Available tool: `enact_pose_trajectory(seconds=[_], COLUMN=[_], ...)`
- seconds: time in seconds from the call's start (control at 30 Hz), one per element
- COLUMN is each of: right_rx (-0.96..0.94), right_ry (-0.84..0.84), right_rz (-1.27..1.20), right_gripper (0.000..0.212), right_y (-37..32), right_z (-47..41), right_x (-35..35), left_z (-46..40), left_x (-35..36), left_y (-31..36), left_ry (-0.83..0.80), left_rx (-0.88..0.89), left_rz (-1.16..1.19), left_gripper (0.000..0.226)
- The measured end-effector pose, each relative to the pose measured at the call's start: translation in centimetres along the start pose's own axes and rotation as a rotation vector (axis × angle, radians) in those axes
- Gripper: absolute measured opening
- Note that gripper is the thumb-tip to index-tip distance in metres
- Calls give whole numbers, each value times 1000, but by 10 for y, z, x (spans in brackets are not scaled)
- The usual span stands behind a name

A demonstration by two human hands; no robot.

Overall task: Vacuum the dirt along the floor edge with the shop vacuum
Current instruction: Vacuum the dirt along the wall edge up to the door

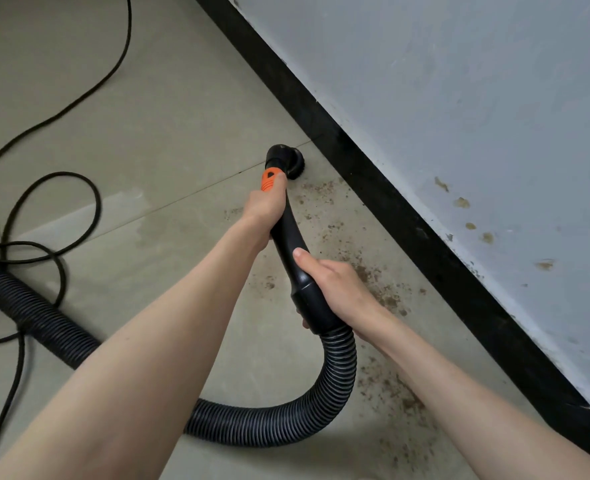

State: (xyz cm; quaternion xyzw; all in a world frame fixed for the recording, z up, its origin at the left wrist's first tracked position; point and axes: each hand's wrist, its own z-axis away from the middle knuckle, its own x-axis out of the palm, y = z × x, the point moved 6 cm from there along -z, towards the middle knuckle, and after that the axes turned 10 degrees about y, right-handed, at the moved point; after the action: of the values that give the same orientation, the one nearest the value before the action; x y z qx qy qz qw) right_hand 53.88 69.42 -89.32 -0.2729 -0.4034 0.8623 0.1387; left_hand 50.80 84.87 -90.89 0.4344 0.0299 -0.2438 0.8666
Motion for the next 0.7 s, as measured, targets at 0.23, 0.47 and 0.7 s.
enact_pose_trajectory(seconds=[0.23, 0.47, 0.7], right_rx=[-3, 4, -13], right_ry=[79, 74, 136], right_rz=[3, 9, 72], right_gripper=[76, 63, 51], right_y=[-3, -14, -12], right_z=[-11, -8, 25], right_x=[-31, -23, -3], left_z=[1, -7, 1], left_x=[40, 36, 14], left_y=[18, 21, -5], left_ry=[-86, -131, -226], left_rx=[9, 1, -38], left_rz=[-3, -37, -49], left_gripper=[50, 54, 47])
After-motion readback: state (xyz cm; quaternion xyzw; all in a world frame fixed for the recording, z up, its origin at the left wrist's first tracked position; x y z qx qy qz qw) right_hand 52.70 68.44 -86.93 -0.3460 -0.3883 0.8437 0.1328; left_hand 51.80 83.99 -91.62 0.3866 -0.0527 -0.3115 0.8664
